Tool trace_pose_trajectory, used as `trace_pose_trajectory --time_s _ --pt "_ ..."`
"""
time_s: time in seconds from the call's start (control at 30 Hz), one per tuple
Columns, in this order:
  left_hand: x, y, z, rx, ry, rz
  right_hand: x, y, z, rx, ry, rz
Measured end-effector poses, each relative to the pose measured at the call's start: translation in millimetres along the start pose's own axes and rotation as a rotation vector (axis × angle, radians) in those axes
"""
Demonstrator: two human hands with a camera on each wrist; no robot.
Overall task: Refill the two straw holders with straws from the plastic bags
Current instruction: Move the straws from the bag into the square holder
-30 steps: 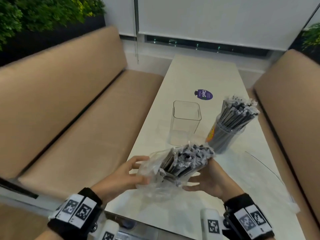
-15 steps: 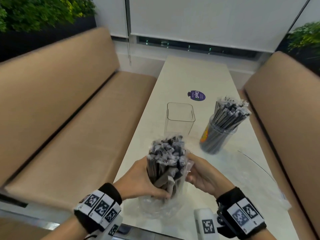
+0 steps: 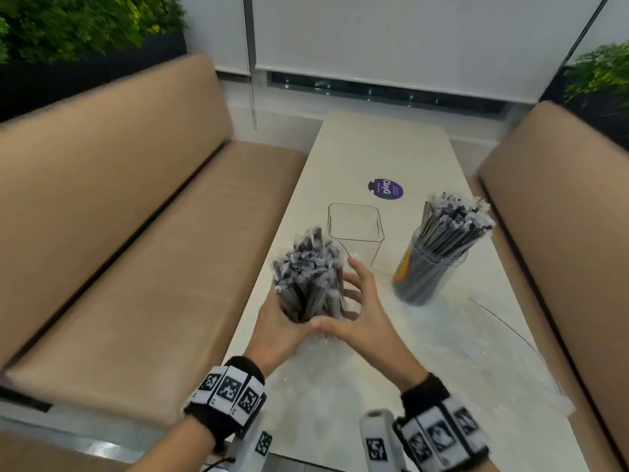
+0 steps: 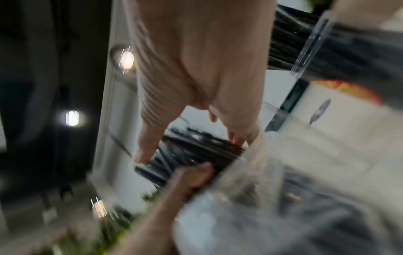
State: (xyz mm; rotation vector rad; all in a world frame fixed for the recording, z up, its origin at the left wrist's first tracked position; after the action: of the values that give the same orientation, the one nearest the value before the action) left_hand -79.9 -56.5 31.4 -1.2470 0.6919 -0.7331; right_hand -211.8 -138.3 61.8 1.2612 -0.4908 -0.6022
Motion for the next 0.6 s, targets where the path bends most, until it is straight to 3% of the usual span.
trace_pose_trajectory --time_s 0.1,0.23,0.6 --pt "0 8 3 -0.038 0.135 0.106 12 -21 0 -0.119 -0.063 0.019" --pt "3 -5 16 0.020 0.231 0.123 16 -22 5 -0.174 -0.116 0.070" --pt "21 -15 28 0.074 0.203 0.138 36 21 44 0.039 -0.370 0.191"
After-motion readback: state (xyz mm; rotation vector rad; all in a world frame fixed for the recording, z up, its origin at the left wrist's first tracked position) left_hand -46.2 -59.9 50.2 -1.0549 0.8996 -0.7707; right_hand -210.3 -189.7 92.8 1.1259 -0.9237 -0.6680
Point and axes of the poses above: each hand's wrist, its own x-axis towards the middle knuckle, its own z-axis out of the back of the hand, y = z × x, the point moved 2 cm from there along x, towards the middle knuckle, and after that the axes turned 2 degrees about z, right-handed, at the moved point
